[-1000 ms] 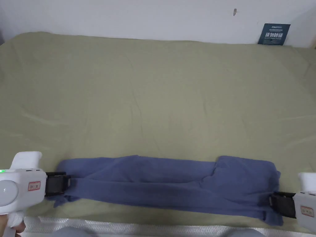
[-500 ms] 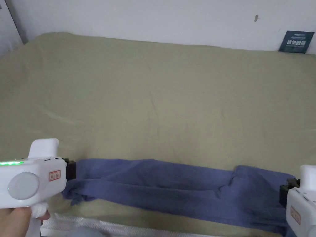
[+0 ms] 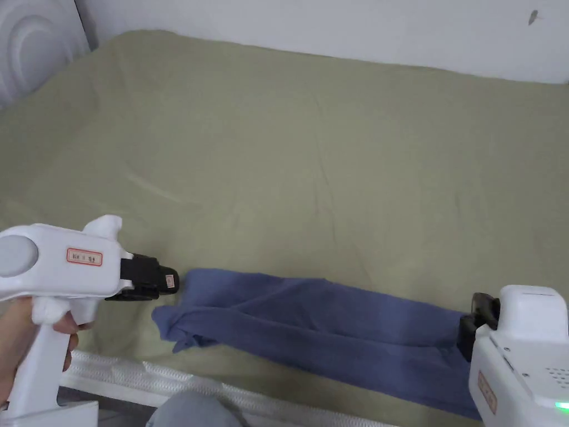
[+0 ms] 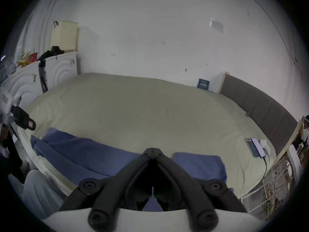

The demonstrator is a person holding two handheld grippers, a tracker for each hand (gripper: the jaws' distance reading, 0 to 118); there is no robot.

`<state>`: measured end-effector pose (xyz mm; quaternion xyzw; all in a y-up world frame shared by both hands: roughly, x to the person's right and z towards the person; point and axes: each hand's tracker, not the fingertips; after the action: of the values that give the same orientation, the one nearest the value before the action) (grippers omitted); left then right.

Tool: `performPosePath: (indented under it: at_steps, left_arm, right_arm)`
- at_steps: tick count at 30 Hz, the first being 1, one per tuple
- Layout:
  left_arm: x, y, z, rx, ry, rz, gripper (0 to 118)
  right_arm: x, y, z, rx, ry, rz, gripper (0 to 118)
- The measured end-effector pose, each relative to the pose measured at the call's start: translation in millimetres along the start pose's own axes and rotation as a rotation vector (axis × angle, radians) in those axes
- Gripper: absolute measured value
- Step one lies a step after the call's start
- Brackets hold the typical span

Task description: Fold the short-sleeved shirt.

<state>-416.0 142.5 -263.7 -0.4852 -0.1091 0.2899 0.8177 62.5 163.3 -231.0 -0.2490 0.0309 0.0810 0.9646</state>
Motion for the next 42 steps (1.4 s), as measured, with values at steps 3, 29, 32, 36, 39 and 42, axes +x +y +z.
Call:
performPosePath:
  at_steps: [3, 29, 32, 36, 39, 42]
  left_arm:
    - [-23, 17, -9, -0.056, -0.098, 0.06, 0]
    - [-24, 10, -109, -0.272, -0.437, 0.147, 82]
    - [-15, 9, -115, -0.261, -0.194, 0.107, 8]
    - [-15, 14, -92, -0.217, -0.269, 0.148, 8]
    - [-13, 19, -60, -0.151, -0.255, 0.151, 8]
    - [-21, 31, -24, -0.06, -0.194, 0.157, 8]
  right_arm:
    - [-15, 0, 0, 0.028, 0.004, 0.003, 0]
    - [-44, 15, -10, -0.007, 0.073, -0.01, 0]
    - [-37, 20, -10, -0.008, 0.075, -0.016, 0]
    - [-29, 25, -12, -0.023, 0.071, -0.017, 0]
    - [-22, 30, -14, -0.042, 0.06, -0.032, 0]
    - [-15, 34, -16, -0.039, 0.054, -0.027, 0]
